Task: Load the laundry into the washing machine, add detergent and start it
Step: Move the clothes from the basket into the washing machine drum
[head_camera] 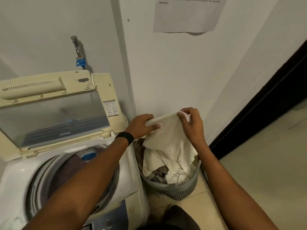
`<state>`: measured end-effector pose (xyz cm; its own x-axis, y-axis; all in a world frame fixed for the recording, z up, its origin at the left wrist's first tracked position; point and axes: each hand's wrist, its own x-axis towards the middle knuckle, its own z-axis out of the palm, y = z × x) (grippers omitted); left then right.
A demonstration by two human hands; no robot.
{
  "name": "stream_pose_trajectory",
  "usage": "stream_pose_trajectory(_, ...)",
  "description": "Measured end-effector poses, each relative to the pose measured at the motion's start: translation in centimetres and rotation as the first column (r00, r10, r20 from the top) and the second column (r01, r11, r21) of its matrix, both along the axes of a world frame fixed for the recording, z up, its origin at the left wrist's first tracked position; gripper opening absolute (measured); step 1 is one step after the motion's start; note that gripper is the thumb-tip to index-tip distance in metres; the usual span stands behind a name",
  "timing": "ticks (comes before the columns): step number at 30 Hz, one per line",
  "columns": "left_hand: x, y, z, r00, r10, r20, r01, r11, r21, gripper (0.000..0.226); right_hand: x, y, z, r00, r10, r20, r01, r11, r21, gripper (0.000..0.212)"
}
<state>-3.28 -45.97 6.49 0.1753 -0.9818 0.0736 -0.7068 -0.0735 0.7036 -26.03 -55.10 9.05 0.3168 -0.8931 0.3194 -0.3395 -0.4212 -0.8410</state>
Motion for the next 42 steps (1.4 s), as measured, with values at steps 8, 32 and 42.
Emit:
stream_pose_trajectory(8,1.6,0.2,3.2,0.993,0.000,-0.120,-0.018,0.989,-0.146,0.028,-1.5,0.5,3.1,0.999,0.023,-0.028,-0.019,0.989,0.145,0.036)
stream_pose_trajectory(32,-2.0,1.2,9.6,0.883,0.065,-0.466,-0.255,0.899,-0.357,0.012,1.2,3.4,7.3,0.925,0.378,0.036,-0.375,0.898,0.229,0.030)
stream_pose_trajectory(42,-3.5,1.2,9.8,0.812,0.138,-0.567,-0.356,0.887,-0.295,0.029,1.4,3.3,6.9,0.899,0.420,-0.126,-0.400,0.904,0.153,0.024)
